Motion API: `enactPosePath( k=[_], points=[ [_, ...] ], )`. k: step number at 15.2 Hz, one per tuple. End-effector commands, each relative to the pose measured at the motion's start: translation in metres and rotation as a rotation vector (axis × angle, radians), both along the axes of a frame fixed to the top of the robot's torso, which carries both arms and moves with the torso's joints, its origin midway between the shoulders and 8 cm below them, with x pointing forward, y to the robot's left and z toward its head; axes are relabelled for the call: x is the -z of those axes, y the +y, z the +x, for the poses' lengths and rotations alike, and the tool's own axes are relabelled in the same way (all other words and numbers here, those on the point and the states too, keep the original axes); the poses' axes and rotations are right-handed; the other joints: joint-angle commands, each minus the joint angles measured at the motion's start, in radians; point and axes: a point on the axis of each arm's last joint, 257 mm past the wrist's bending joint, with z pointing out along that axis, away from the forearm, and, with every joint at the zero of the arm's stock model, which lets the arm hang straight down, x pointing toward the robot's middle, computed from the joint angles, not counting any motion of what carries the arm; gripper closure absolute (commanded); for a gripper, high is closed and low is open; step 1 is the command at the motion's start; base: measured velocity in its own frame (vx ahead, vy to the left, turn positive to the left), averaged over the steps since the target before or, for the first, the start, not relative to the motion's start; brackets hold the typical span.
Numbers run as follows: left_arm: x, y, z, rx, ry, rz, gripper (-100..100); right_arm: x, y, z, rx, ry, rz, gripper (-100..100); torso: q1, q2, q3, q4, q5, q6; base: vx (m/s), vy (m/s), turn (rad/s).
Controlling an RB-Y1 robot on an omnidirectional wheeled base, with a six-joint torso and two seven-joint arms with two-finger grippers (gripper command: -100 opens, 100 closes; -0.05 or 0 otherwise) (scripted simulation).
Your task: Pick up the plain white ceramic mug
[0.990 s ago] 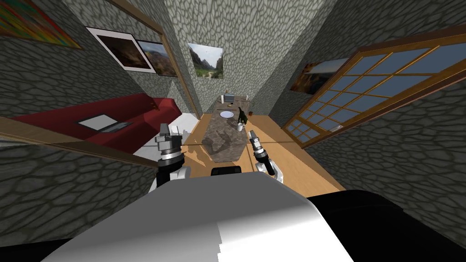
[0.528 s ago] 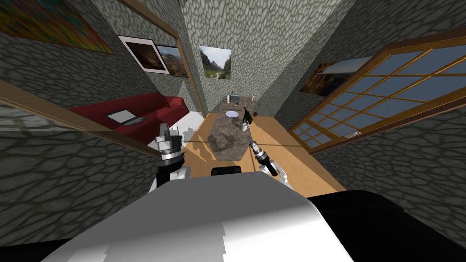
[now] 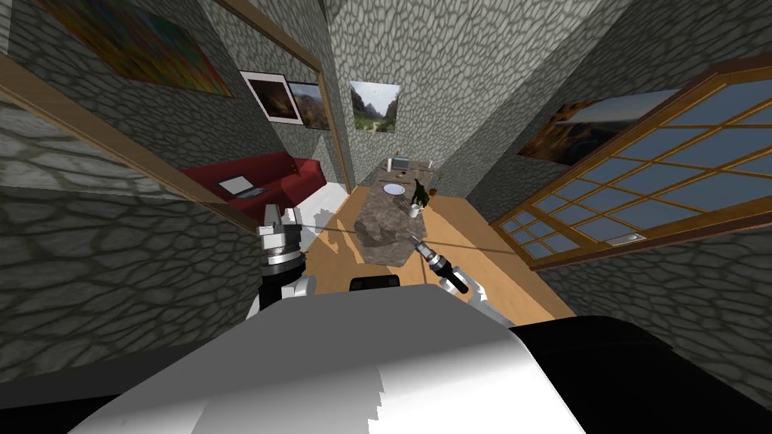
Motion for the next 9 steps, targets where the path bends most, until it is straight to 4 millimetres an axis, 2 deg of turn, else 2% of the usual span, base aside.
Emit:
enactPosePath(
  k=[1,2,4,5,7,8,9],
  points=[
    [0.0,0.0,0.0,0.0,0.0,0.0,0,0.013,-0.006,-0.004,-0.012,0.025,-0.041,-100,0.0,0.0,0.0,0.0,0.0,0.0,-0.035,0.02,0.066],
    [0.0,0.0,0.0,0.0,0.0,0.0,0,0.031,-0.011,-0.012,-0.041,0.058,-0.085,-100,-0.001,0.0,0.0,0.0,0.0,0.001,-0.041,0.036,0.207],
    [0.0,0.0,0.0,0.0,0.0,0.0,0,0.038,-0.022,-0.013,-0.04,0.075,-0.117,-100,0.0,0.0,0.0,0.0,0.0,0.0,-0.038,0.036,0.156],
    [0.0,0.0,0.0,0.0,0.0,0.0,0,0.052,-0.026,-0.021,-0.074,0.101,-0.157,-100,0.0,0.0,0.0,0.0,0.0,0.001,-0.036,0.044,0.249],
    [0.0,0.0,0.0,0.0,0.0,0.0,0,0.062,-0.041,-0.023,-0.066,0.126,-0.194,-100,0.0,0.0,0.0,0.0,0.0,0.0,-0.037,0.036,0.169],
    [0.0,0.0,0.0,0.0,0.0,0.0,0,0.072,-0.044,-0.032,-0.105,0.147,-0.232,-100,0.0,-0.001,0.0,0.0,0.0,0.001,-0.048,0.044,0.222],
    [0.0,0.0,0.0,0.0,0.0,0.0,0,0.081,-0.059,-0.034,-0.095,0.171,-0.263,-100,0.0,0.0,0.0,0.0,0.0,0.0,-0.053,0.046,0.279]
  ],
)
